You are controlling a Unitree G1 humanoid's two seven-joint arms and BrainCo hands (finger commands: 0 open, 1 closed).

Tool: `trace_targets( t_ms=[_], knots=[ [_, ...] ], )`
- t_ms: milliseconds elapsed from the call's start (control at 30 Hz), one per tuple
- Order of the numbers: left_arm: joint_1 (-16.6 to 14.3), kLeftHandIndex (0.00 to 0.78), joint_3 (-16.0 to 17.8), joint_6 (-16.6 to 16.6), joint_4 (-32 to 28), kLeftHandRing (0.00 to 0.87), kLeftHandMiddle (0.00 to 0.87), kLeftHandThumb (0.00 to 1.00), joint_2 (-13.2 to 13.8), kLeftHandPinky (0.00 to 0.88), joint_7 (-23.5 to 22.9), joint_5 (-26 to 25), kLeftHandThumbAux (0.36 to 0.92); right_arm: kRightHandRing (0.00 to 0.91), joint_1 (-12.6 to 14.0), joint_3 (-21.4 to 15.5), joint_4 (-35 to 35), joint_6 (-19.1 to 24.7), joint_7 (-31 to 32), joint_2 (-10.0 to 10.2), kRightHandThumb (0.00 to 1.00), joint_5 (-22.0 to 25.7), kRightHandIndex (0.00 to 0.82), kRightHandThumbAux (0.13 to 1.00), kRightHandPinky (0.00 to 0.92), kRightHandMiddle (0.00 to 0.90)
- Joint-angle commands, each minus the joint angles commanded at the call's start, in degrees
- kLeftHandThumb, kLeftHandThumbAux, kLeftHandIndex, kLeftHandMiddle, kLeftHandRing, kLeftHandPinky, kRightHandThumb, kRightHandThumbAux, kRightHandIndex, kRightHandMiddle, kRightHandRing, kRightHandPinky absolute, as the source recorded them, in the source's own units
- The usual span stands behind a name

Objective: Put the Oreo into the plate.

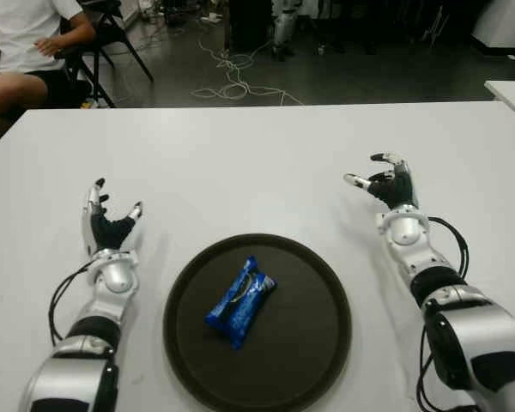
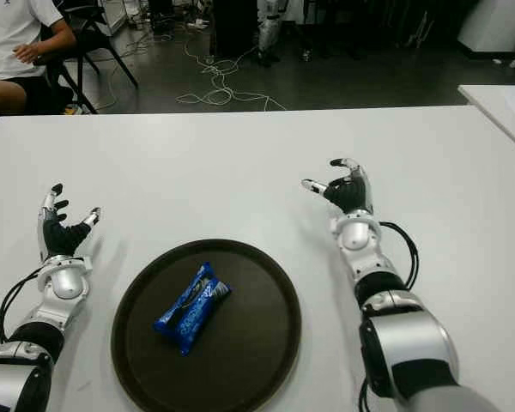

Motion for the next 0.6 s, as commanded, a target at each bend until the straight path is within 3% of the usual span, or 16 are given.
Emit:
trace_targets(
  t_ms=[267,600],
  knots=[
    [-0.31,0.115,1.28,-0.43,0.46,0.145,0.12,0.324,-0.02,0.196,-2.5,-2.03,0.766,0.703,-0.43,-1.47,0.22,1.31,0.77,0.27,0.0,1.73,0.174,0.718,0.617,0.38],
    [-0.55,0.107,2.14,-0.09,0.53,0.116,0.108,0.319,0.15,0.144,-4.04,-2.72,0.766,0.779,-0.36,-2.12,-0.65,1.15,1.37,0.67,0.0,2.21,0.144,0.739,0.731,0.405]
  ],
)
